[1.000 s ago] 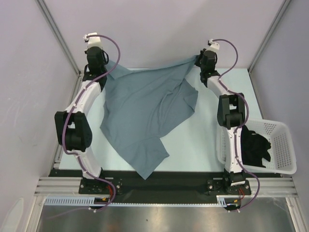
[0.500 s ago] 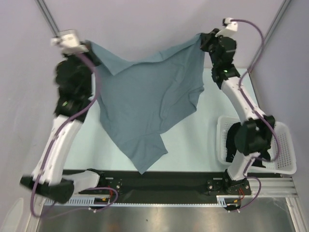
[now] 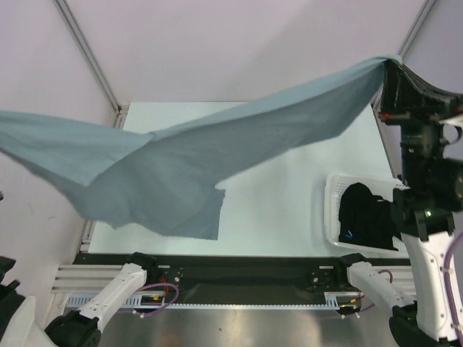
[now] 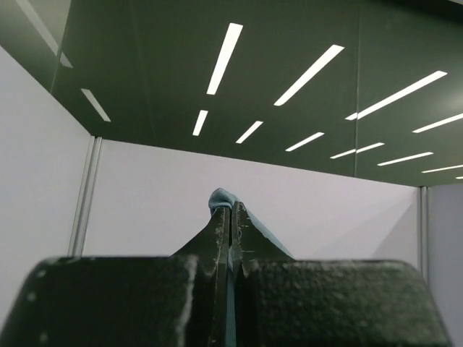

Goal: Fold and stack the t-shirts
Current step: Flatten the tshirt out

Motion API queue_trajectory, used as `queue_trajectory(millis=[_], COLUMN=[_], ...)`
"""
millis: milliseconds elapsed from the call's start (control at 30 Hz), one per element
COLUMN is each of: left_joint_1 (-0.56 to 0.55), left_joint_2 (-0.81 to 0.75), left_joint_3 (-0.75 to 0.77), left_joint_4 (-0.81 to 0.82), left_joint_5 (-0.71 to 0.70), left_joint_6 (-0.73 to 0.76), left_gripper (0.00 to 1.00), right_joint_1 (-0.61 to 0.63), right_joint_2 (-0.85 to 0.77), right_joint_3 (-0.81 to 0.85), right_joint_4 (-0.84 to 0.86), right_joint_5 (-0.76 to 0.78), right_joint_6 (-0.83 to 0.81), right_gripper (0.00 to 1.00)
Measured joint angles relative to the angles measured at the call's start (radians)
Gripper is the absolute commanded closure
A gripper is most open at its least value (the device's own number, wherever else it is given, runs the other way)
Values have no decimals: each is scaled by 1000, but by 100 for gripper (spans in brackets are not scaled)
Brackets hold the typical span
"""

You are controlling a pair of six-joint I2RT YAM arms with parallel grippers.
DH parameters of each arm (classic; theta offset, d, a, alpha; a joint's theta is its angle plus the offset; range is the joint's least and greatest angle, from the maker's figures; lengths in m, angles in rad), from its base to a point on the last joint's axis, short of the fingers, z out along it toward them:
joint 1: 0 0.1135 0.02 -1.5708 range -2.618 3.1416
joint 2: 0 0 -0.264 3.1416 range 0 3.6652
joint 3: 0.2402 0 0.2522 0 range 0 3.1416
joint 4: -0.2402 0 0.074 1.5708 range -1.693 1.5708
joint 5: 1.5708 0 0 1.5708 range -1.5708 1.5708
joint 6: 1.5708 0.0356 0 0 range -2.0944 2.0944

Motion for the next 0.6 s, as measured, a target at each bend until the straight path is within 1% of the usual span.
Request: queue_trajectory(millis=[100,167,267,367,467,567,600], left_joint_1=[0,0,0,0,0,0,0], left_joint_2=[-8,-9,3,36,92,171,203], left_joint_3=[36,37,27,-10,-136,-367,-429], left_joint_4=[-32,-40,-46,-15,61,191,209], left_joint_5=[32,45,48,27,-20,-75,-90], left_joint_6=[-3,-3,9,43,85,129,139], left_gripper=[100,100,100,100,100,100,100], right_joint_1=[0,0,0,0,11,27,31], right_joint_2=[-53,-60,-33,38,172,345,414], right_joint_3=[1,1,-10,-26,-56,-82,-95], right_joint_4=[-23,-47,-74,-65,-20,31,53], right_joint_5=[-29,-45,-60,-73,-88,-95,-96], right_joint_6=[2,3,13,25,29,26,24], right_gripper=[100,100,100,100,100,100,100])
